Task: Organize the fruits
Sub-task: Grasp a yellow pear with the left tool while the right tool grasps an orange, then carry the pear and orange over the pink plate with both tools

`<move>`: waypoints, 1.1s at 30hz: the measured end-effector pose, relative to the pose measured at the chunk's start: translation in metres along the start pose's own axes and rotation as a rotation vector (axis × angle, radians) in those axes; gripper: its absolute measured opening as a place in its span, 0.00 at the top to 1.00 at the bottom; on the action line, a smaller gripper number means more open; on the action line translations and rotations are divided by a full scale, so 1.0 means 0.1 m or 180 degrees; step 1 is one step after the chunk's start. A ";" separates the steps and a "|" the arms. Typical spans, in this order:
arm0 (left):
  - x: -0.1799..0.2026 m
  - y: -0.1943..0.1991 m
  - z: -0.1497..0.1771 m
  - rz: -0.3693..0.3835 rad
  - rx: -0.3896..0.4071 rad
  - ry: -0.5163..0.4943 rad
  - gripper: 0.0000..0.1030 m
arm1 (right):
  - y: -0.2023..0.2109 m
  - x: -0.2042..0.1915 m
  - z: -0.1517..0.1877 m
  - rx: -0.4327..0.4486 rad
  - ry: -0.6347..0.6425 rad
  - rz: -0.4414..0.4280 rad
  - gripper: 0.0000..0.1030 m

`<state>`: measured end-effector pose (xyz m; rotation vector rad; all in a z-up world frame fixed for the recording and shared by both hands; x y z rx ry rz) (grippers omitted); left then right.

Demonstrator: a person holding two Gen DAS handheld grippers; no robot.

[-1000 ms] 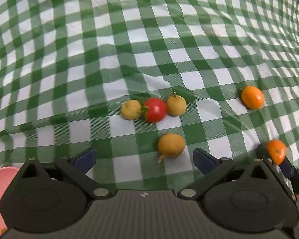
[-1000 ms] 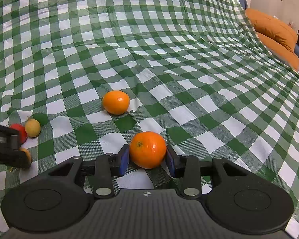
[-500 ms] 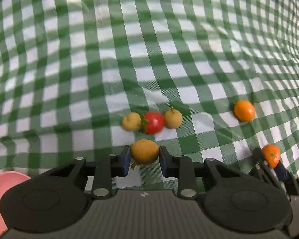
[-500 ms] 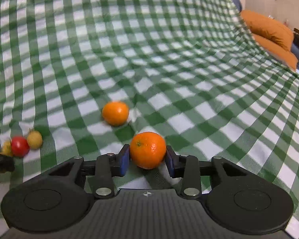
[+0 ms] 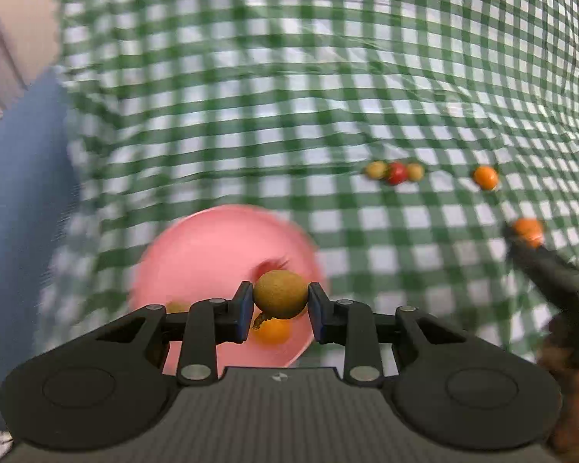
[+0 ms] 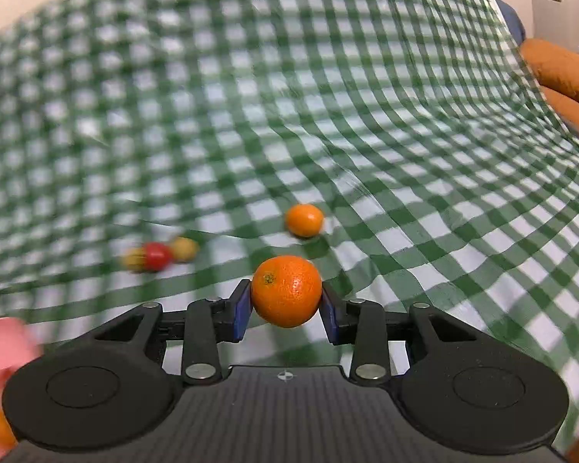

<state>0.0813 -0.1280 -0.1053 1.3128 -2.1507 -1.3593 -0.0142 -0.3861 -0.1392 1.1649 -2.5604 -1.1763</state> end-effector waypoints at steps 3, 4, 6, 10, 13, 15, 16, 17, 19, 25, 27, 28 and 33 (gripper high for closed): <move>-0.21 0.32 0.30 -0.0053 -0.0023 0.0079 0.67 | 0.65 -0.10 0.07 0.0041 0.0116 -0.0284 0.62; -0.26 0.41 0.40 -0.0056 -0.0018 0.0115 0.67 | 0.85 -0.15 0.12 0.0016 0.0185 -0.0388 0.62; -0.36 0.59 0.57 -0.0078 0.0022 0.0169 0.67 | 1.21 -0.27 0.21 -0.0042 0.0329 -0.0605 0.62; -0.56 0.95 0.88 -0.0123 0.0168 0.0259 0.67 | 1.74 -0.50 0.33 -0.0044 0.0469 -0.0881 0.62; -0.60 1.07 1.03 -0.0078 0.0246 0.0339 0.67 | 2.01 -0.65 0.35 -0.0057 0.0480 -0.1064 0.62; -0.65 1.18 1.11 -0.0064 0.0332 0.0417 0.67 | 2.17 -0.76 0.39 -0.0040 0.0619 -0.1135 0.62; -0.66 1.22 1.14 -0.0073 0.0373 0.0442 0.67 | 2.26 -0.81 0.41 -0.0008 0.0691 -0.1148 0.62; -0.69 1.28 1.20 -0.0082 0.0421 0.0464 0.67 | 2.31 -0.83 0.42 0.0011 0.0744 -0.1169 0.62; -0.71 1.38 1.27 -0.0072 0.0495 0.0497 0.67 | 2.47 -0.89 0.47 0.0064 0.0877 -0.1225 0.62; -0.77 1.57 1.39 -0.0045 0.0643 0.0564 0.67 | 2.77 -0.98 0.53 0.0183 0.1023 -0.1261 0.62; -0.80 1.61 1.43 -0.0047 0.0670 0.0578 0.67 | 2.82 -0.99 0.53 0.0206 0.1035 -0.1254 0.62; -0.82 1.62 1.45 -0.0042 0.0680 0.0585 0.67 | 2.84 -1.00 0.54 0.0208 0.1042 -0.1253 0.62; -0.88 1.63 1.49 -0.0026 0.0699 0.0638 0.67 | 2.89 -1.03 0.58 0.0215 0.1075 -0.1236 0.62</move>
Point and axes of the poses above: each gripper's, at about its wrist camera, not at the fingertips, and y roughly against the way its jaws point, x to its right, z to its underside, the point moved 2 cm from there along -y, roughly the way its jaws point, and after that the axes turned 11 degrees about -y, right-handed, at the moved point
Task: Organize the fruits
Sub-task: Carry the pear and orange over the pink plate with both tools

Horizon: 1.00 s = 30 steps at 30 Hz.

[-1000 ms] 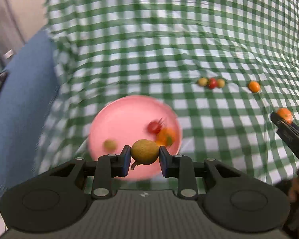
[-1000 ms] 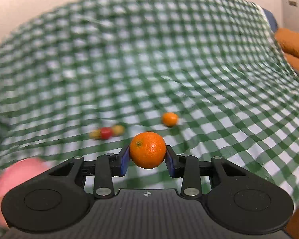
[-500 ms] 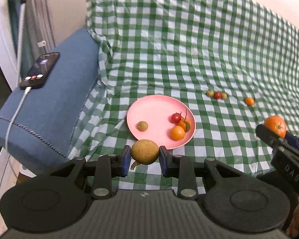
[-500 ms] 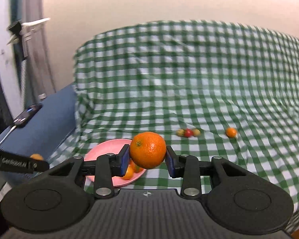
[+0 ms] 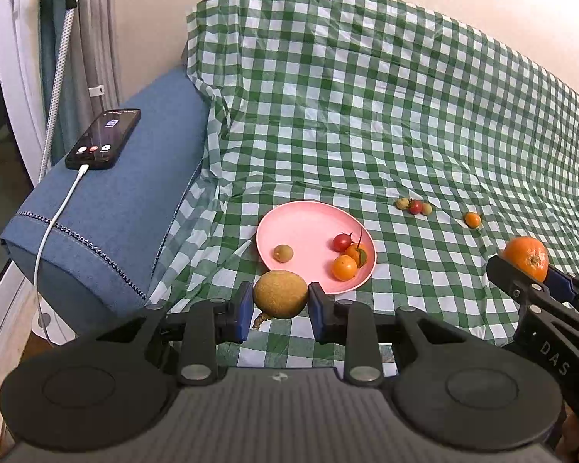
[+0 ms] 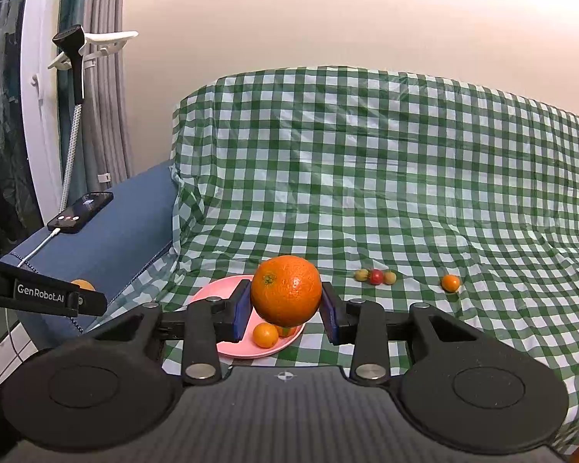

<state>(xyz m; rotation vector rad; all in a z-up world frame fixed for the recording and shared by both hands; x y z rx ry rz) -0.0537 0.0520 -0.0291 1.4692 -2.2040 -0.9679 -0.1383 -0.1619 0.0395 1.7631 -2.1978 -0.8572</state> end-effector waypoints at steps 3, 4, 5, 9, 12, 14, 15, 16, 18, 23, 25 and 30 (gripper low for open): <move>-0.03 -0.01 0.01 -0.0004 -0.0002 0.0026 0.67 | 0.00 -0.01 0.00 -0.0013 -0.0001 0.0001 0.62; -0.04 -0.02 0.01 -0.0005 -0.0005 0.0034 0.67 | -0.02 -0.01 0.01 -0.0024 0.0001 0.0000 0.62; -0.05 -0.03 0.01 -0.0008 -0.0010 0.0041 0.67 | -0.03 -0.01 0.02 -0.0037 -0.0001 0.0000 0.62; -0.09 -0.09 0.01 -0.0021 -0.0051 0.0064 0.67 | -0.10 0.03 0.05 -0.0094 -0.0022 -0.0005 0.62; -0.11 -0.17 0.00 -0.0037 -0.0094 0.0083 0.67 | -0.17 0.06 0.07 -0.0154 -0.0044 0.0003 0.62; -0.14 -0.22 -0.01 -0.0057 -0.0117 0.0113 0.67 | -0.22 0.07 0.07 -0.0176 -0.0038 0.0004 0.62; -0.16 -0.24 -0.02 -0.0061 -0.0131 0.0125 0.67 | -0.24 0.08 0.07 -0.0189 -0.0031 0.0002 0.62; -0.17 -0.28 -0.04 -0.0066 -0.0150 0.0135 0.67 | -0.28 0.09 0.07 -0.0204 -0.0020 -0.0005 0.62; -0.20 -0.35 -0.08 -0.0085 -0.0182 0.0153 0.67 | -0.36 0.09 0.07 -0.0234 -0.0006 -0.0013 0.62; -0.19 -0.60 -0.24 -0.0066 -0.0271 0.0145 0.67 | -0.64 0.05 0.08 -0.0301 0.0022 -0.0067 0.62; -0.16 -0.74 -0.32 -0.0062 -0.0289 0.0115 0.67 | -0.78 0.04 0.09 -0.0378 -0.0015 -0.0088 0.62; -0.11 -1.15 -0.49 -0.0040 -0.0420 0.0048 0.67 | -1.16 0.00 0.13 -0.0503 0.0009 -0.0118 0.62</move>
Point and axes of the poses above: each gripper's, at about its wrist camera, not at the fingertips, and y roughly against the way its jaws point, x to its right, z to its underside, the point moved 2 cm from there along -y, roughly the way its jaws point, and after that the axes turned 11 degrees about -y, right-handed, at the moved point
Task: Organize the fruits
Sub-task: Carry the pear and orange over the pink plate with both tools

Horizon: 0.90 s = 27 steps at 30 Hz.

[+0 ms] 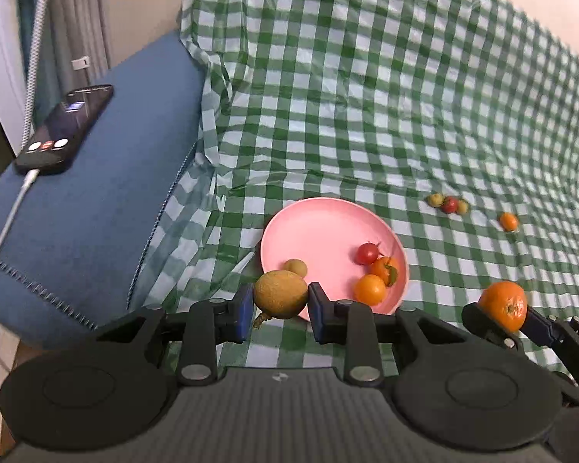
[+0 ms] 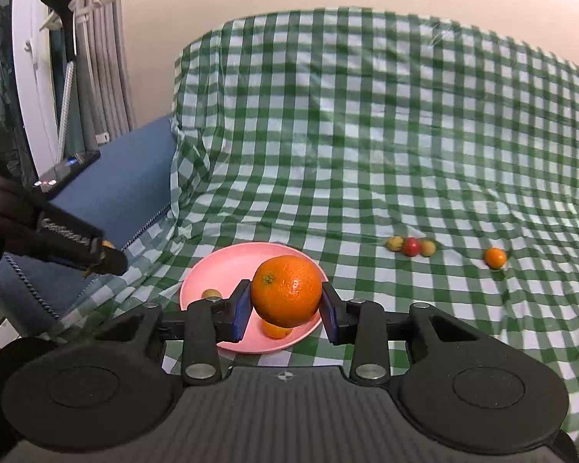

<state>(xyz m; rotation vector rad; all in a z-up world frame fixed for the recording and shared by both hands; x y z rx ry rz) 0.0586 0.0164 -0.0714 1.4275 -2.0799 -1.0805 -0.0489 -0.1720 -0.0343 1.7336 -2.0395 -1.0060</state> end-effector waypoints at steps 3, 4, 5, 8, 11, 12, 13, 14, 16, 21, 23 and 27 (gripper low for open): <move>0.03 -0.31 -0.14 -0.0037 -0.0215 -0.0041 0.67 | -0.25 -0.01 -0.01 -0.0077 -0.0032 0.0010 0.62; 0.03 -0.40 -0.17 -0.0051 -0.0283 -0.0072 0.67 | -0.34 -0.01 -0.02 -0.0101 -0.0055 0.0014 0.62; 0.03 -0.49 -0.21 -0.0065 -0.0349 -0.0090 0.67 | -0.41 -0.01 -0.02 -0.0127 -0.0079 0.0016 0.62; 0.03 -0.73 -0.30 -0.0096 -0.0461 -0.0119 0.67 | -0.68 -0.02 -0.02 -0.0225 -0.0115 0.0012 0.62; 0.03 -0.93 -0.37 -0.0123 -0.0541 -0.0164 0.67 | -0.88 -0.02 -0.02 -0.0299 -0.0093 0.0009 0.62; 0.03 -0.98 -0.38 -0.0121 -0.0560 -0.0169 0.67 | -0.96 -0.01 -0.01 -0.0326 -0.0070 0.0008 0.62; 0.02 -1.05 -0.40 -0.0111 -0.0581 -0.0177 0.67 | -1.01 -0.01 -0.01 -0.0348 -0.0047 0.0008 0.62; 0.03 -1.11 -0.41 -0.0108 -0.0602 -0.0187 0.67 | -1.06 -0.01 0.00 -0.0372 -0.0024 0.0012 0.62; 0.04 -1.21 -0.43 -0.0105 -0.0632 -0.0219 0.67 | -1.17 0.00 0.03 -0.0438 0.0017 0.0004 0.62; 0.07 -1.43 -0.44 -0.0110 -0.0712 -0.0310 0.67 | -1.40 0.00 0.10 -0.0573 0.0103 -0.0014 0.62; 0.08 -1.50 -0.44 -0.0120 -0.0739 -0.0357 0.67 | -1.45 0.00 0.13 -0.0617 0.0122 -0.0033 0.62; 0.10 -1.61 -0.44 -0.0118 -0.0791 -0.0416 0.67 | -1.51 -0.03 0.16 -0.0654 0.0180 -0.0056 0.62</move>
Point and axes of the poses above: each gripper's, at about its wrist camera, not at the fingertips, and y roughly against the way its jaws point, x to its right, z to its underside, the point moved 2 cm from there along -y, roughly the way its jaws point, and after that the axes turned 11 degrees about -y, right-handed, at the moved point
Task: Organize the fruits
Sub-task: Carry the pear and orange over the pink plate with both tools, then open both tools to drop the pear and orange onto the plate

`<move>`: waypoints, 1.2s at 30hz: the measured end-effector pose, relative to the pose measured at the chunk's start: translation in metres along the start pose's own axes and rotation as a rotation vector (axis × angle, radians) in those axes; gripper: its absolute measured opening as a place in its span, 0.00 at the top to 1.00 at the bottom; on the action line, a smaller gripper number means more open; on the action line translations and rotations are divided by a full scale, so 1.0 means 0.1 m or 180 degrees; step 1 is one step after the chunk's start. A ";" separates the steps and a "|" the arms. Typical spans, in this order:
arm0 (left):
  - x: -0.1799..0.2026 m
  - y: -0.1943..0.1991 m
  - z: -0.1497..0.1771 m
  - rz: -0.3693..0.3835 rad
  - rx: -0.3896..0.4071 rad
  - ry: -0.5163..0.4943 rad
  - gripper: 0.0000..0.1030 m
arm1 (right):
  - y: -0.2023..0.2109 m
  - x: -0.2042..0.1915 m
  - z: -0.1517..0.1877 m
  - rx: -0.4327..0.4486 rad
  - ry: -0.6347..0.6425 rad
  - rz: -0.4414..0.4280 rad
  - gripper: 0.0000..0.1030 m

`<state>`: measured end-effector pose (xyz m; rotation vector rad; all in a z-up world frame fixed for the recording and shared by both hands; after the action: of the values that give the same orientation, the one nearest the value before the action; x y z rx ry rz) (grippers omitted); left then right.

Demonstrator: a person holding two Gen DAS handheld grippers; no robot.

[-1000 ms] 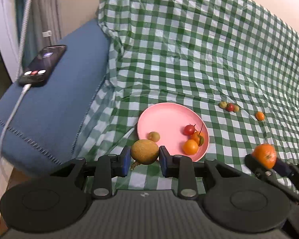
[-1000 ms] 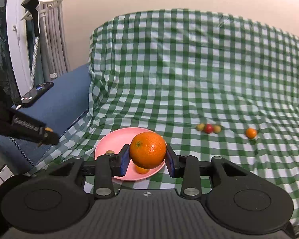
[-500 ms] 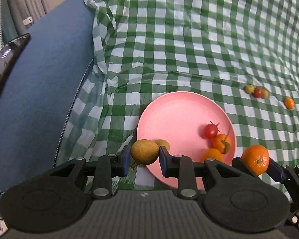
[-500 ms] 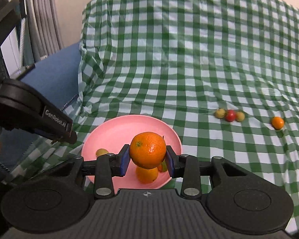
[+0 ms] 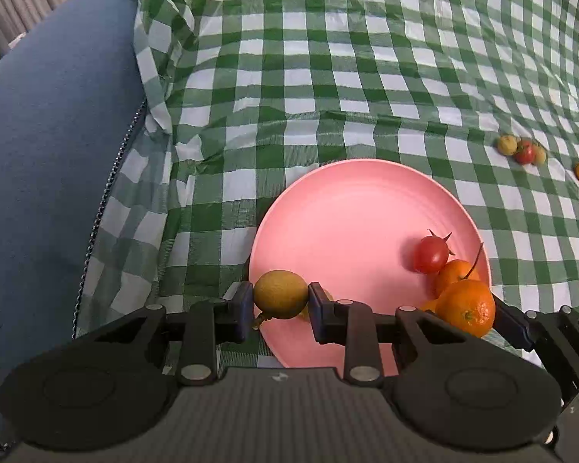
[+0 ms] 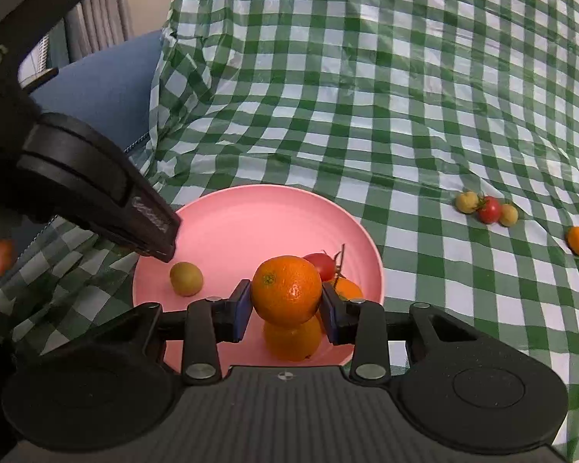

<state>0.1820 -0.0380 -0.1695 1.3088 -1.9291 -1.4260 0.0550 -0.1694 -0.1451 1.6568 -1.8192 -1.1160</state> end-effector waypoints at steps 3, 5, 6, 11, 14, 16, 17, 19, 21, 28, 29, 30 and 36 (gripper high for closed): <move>0.01 -0.06 -0.01 -0.0009 -0.0021 -0.0042 0.67 | -0.05 -0.05 0.00 -0.0004 0.0067 -0.0007 0.62; 0.03 -0.08 -0.02 -0.0030 -0.0025 -0.0080 0.66 | -0.06 -0.05 -0.01 -0.0006 0.0078 -0.0001 0.62; 0.03 -0.07 -0.02 -0.0044 -0.0014 -0.0105 0.54 | -0.07 -0.04 -0.01 -0.0015 0.0082 0.0000 0.62; -0.01 0.12 -0.03 -0.0207 0.0159 -0.0127 0.00 | 0.06 -0.05 -0.06 0.0061 0.0091 0.0017 0.20; -0.04 0.28 0.07 -0.0247 0.0134 -0.0185 0.00 | 0.24 -0.05 -0.05 0.0057 0.0067 -0.0060 0.14; -0.08 0.41 0.24 -0.0301 0.0112 -0.0141 0.00 | 0.38 -0.05 0.02 -0.0037 0.0020 -0.0084 0.10; -0.09 0.47 0.33 -0.0310 0.0109 -0.0128 0.00 | 0.46 -0.05 0.06 -0.0080 -0.0017 -0.0094 0.09; -0.13 0.62 0.54 -0.0369 0.0093 -0.0066 0.00 | 0.62 -0.04 0.15 -0.0147 -0.0081 -0.0113 0.07; -0.17 0.77 0.78 -0.0431 0.0092 0.0016 0.00 | 0.79 -0.04 0.24 -0.0182 -0.0141 -0.0102 0.06; -0.14 1.27 1.26 -0.0500 0.0301 0.0126 0.00 | 1.30 -0.10 0.27 0.0056 -0.0232 -0.0024 0.05; -0.12 1.35 1.29 -0.0523 0.0363 0.0122 0.00 | 1.36 -0.10 0.26 0.0128 -0.0223 -0.0006 0.04; -0.10 1.41 1.32 -0.0548 0.0420 0.0120 0.00 | 1.44 -0.13 0.26 0.0220 -0.0212 0.0013 0.04; 0.00 1.71 1.44 -0.0575 0.0637 0.0137 0.00 | 1.77 -0.14 0.32 0.0502 -0.0222 0.0091 0.03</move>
<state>-0.0033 0.0428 -0.0734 1.6278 -2.0100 -1.2994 -0.0751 -0.1549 -0.0207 1.6921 -2.0147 -1.0540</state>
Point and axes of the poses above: each gripper's, at about its wrist camera, not at the fingertips, and y roughly against the way its jaws point, x to its right, z to its underside, the point moved 2 cm from there along -y, roughly the way its jaws point, and after that the axes turned 11 degrees about -y, right-handed, at the moved point
